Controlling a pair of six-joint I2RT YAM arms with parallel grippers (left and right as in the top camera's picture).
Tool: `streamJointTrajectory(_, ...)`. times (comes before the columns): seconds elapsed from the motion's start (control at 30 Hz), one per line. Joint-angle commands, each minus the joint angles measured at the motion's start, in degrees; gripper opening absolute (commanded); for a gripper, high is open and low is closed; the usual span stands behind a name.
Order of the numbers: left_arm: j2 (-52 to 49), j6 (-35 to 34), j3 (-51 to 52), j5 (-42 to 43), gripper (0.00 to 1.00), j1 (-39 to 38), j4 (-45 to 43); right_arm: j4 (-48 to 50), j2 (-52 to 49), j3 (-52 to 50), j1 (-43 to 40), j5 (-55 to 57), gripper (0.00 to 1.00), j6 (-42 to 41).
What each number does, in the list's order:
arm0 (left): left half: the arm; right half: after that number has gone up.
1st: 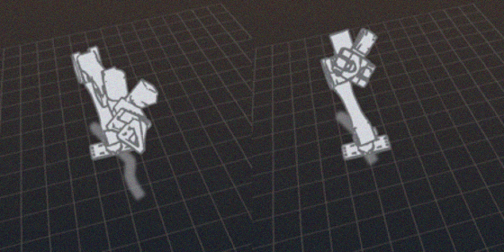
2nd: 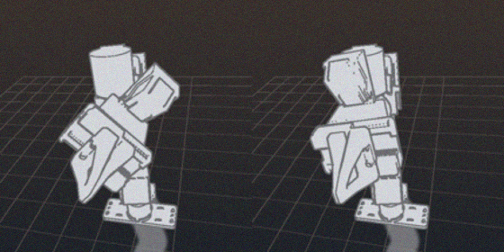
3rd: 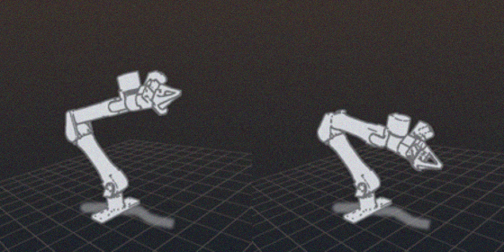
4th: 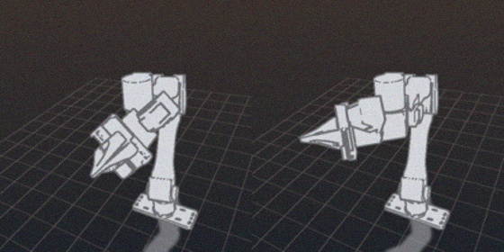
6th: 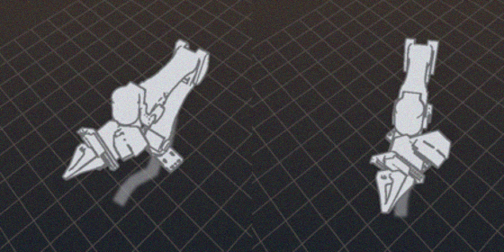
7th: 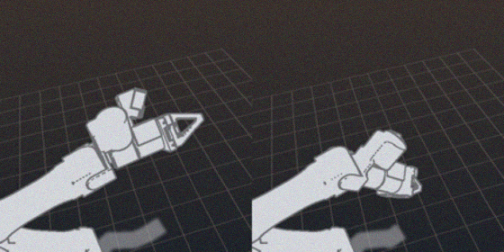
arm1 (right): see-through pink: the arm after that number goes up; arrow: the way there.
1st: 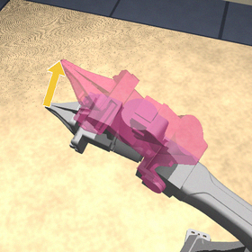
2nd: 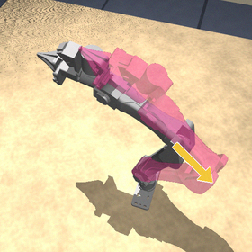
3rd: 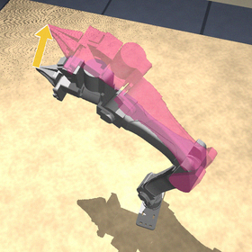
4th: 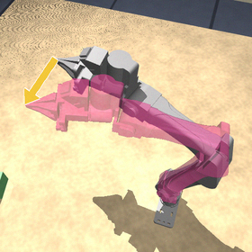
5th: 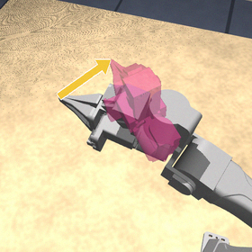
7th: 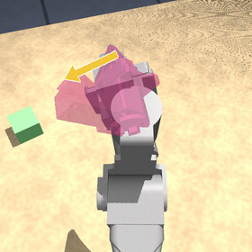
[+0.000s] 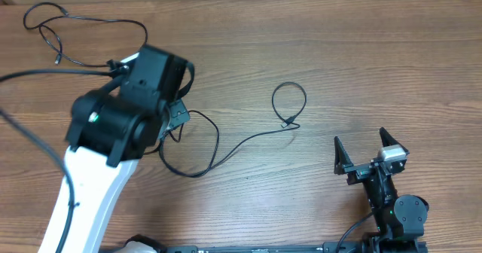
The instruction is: Untangle cables
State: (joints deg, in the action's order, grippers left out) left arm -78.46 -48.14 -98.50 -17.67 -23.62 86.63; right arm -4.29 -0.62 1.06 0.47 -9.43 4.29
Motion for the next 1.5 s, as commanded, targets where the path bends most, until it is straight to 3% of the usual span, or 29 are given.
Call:
streamJointTrajectory(0.0, -3.0, -1.6, 0.1, -8.5, 0.04, 0.0, 0.6, 0.3, 0.5, -0.6, 0.2, 0.4, 1.00, 0.1)
streamJointTrajectory(0.13, -6.2, -1.6, 0.1, -12.5, 0.15, 0.0, 0.2, 0.3, 0.5, -0.6, 0.2, 0.4, 1.00, 0.1)
streamJointTrajectory(0.23, -8.9, -1.0, 0.1, -11.3, 0.38, 0.0, 0.5, 0.3, 0.5, -0.6, 0.2, 0.4, 1.00, 0.1)
streamJointTrajectory(0.37, -12.2, 3.4, 0.1, -10.1, 0.54, 0.0, 0.9, 0.2, 0.5, -0.6, 0.2, 0.4, 1.00, 0.1)
streamJointTrajectory(0.6, -17.3, 10.7, 0.1, 4.7, 0.63, 0.0, 0.4, 0.3, 0.5, -0.6, 0.2, 0.4, 1.00, 0.1)
streamJointTrajectory(0.73, -20.0, 11.5, 0.1, 10.0, 0.63, 0.0, 0.4, 0.2, 0.5, -0.6, 0.2, 0.4, 1.00, 0.1)
streamJointTrajectory(1.17, -32.3, 11.8, 0.1, 15.2, 0.64, -0.5, -2.1, 0.3, 0.5, -0.6, 0.2, 0.4, 1.00, 0.1)
streamJointTrajectory(1.33, -37.6, 12.2, 0.1, 17.2, 0.74, -0.5, -3.6, 0.3, 0.5, -0.6, 0.2, 0.4, 1.00, 0.1)
streamJointTrajectory(1.47, -40.4, 17.2, 0.1, 21.1, 0.84, -0.5, -6.2, 0.3, 0.5, -0.6, 0.2, 0.4, 1.00, 0.1)
